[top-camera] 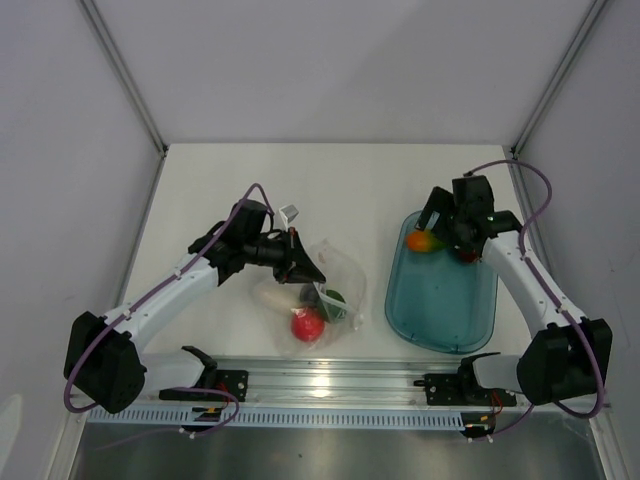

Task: Place the food in the zip-top bag and seal the zipper
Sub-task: Pick up the fake fruit from the bin, then place the fake fruit in the zipper food storage bag, then pick up the fake fruit from the bin, then place the fake fruit in the zipper food storage bag.

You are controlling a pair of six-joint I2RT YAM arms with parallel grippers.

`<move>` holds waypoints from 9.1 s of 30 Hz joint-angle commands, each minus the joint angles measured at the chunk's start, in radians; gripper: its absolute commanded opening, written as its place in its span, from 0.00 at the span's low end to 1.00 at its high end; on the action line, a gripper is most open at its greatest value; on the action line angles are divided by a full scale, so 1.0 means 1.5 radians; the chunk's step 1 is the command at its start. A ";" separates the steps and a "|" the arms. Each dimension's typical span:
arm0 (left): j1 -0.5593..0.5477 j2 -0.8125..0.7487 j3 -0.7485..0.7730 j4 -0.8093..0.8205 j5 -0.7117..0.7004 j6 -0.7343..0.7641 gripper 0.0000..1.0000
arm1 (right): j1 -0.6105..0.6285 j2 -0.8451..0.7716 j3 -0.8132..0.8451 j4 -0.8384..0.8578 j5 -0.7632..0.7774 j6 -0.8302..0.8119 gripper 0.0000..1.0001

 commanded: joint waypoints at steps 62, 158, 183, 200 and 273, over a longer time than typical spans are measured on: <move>0.000 -0.019 0.045 -0.140 -0.027 0.189 0.01 | -0.185 0.123 -0.066 0.113 0.025 0.103 0.07; -0.002 -0.009 0.132 -0.119 -0.017 0.094 0.00 | 0.066 -0.059 -0.002 0.129 -0.240 0.006 0.99; -0.002 -0.025 0.092 -0.117 0.001 0.106 0.01 | -0.107 0.075 -0.086 0.098 -0.110 0.151 0.82; -0.002 -0.050 0.073 -0.114 -0.010 0.087 0.01 | -0.131 0.193 -0.088 0.165 -0.138 0.148 0.82; -0.006 0.039 0.138 -0.102 0.008 0.094 0.01 | 0.261 0.101 0.028 0.051 -0.628 -0.201 0.31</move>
